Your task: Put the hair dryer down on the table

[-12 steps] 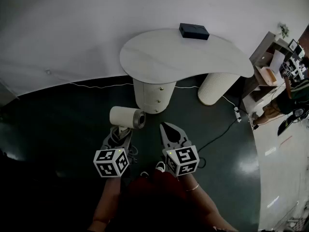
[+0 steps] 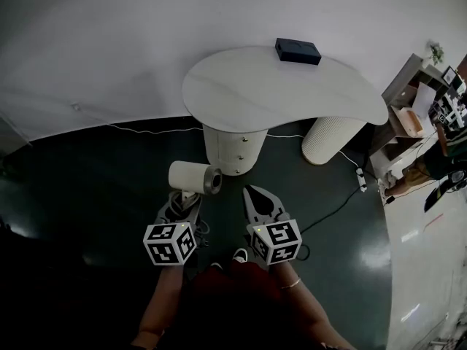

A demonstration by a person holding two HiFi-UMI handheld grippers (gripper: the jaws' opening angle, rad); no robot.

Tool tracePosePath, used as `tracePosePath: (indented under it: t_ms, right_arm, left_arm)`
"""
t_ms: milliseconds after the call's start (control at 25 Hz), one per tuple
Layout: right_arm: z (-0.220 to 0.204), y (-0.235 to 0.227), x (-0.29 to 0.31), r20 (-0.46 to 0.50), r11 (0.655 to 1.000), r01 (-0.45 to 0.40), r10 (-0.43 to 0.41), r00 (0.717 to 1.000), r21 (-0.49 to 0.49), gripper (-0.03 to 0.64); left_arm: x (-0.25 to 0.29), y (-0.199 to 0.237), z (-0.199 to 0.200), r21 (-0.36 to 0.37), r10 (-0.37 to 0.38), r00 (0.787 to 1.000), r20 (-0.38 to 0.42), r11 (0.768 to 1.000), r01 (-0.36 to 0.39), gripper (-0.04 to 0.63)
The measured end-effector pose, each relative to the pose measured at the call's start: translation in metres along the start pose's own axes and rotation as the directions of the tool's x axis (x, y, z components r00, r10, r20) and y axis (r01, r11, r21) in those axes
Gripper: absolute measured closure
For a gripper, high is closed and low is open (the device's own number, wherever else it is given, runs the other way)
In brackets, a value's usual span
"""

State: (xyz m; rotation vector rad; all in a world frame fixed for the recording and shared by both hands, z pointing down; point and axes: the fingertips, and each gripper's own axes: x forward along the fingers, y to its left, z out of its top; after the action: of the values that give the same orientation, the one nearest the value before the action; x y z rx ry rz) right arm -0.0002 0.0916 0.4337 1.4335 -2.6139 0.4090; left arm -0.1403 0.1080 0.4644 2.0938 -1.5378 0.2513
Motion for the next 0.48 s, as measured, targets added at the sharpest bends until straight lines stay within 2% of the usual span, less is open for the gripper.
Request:
tracePosePath:
  t_ms: [240,480]
  right_arm:
    - [0.008,-0.016,0.011,0.022,0.999,-0.035,0.035,0.999,0.020,0.601]
    - [0.017,-0.046,0.011,0.039,0.999,-0.034,0.033,0.999,0.040,0.601]
  left_arm:
    - [0.017,-0.003,0.012,0.015,0.026,1.000,0.006,1.000,-0.027,0.391]
    - [0.032,-0.014,0.023,0.019,0.048,0.999,0.021,0.999,-0.048,0.391]
